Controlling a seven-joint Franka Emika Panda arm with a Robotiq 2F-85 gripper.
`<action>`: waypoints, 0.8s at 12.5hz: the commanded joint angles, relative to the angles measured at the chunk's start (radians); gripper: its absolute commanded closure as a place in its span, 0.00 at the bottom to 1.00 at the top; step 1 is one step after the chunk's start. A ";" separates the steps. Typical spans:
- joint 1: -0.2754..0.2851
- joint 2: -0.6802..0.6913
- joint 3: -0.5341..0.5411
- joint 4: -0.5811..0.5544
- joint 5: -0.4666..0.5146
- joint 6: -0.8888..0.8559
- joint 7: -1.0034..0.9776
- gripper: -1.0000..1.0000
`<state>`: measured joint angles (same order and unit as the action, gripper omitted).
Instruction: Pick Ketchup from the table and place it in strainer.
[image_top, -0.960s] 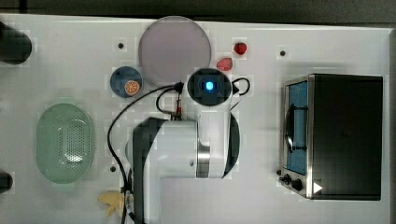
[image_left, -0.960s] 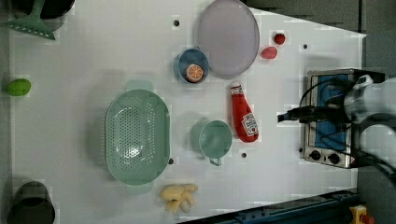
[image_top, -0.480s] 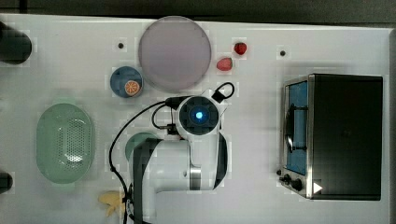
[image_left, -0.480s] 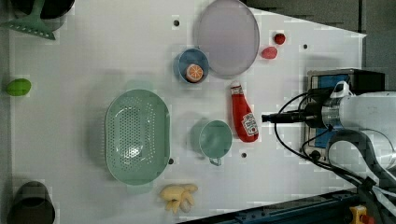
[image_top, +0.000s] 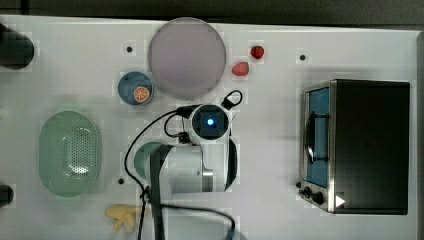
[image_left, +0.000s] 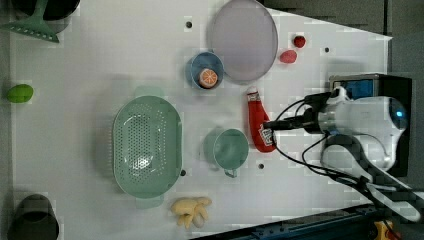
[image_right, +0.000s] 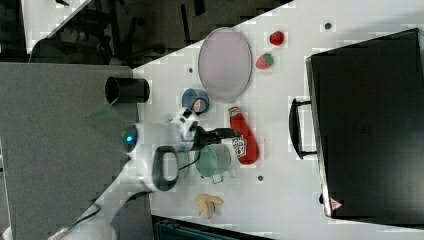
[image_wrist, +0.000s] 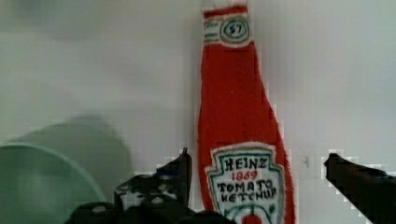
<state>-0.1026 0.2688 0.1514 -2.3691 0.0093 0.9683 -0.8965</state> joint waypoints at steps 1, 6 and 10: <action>-0.010 0.052 -0.007 -0.016 0.002 0.052 -0.040 0.00; -0.010 0.097 -0.015 -0.017 0.002 0.103 -0.040 0.16; -0.009 0.054 -0.012 0.004 0.002 0.083 -0.038 0.38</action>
<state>-0.1100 0.3701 0.1427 -2.3867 0.0045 1.0449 -0.8979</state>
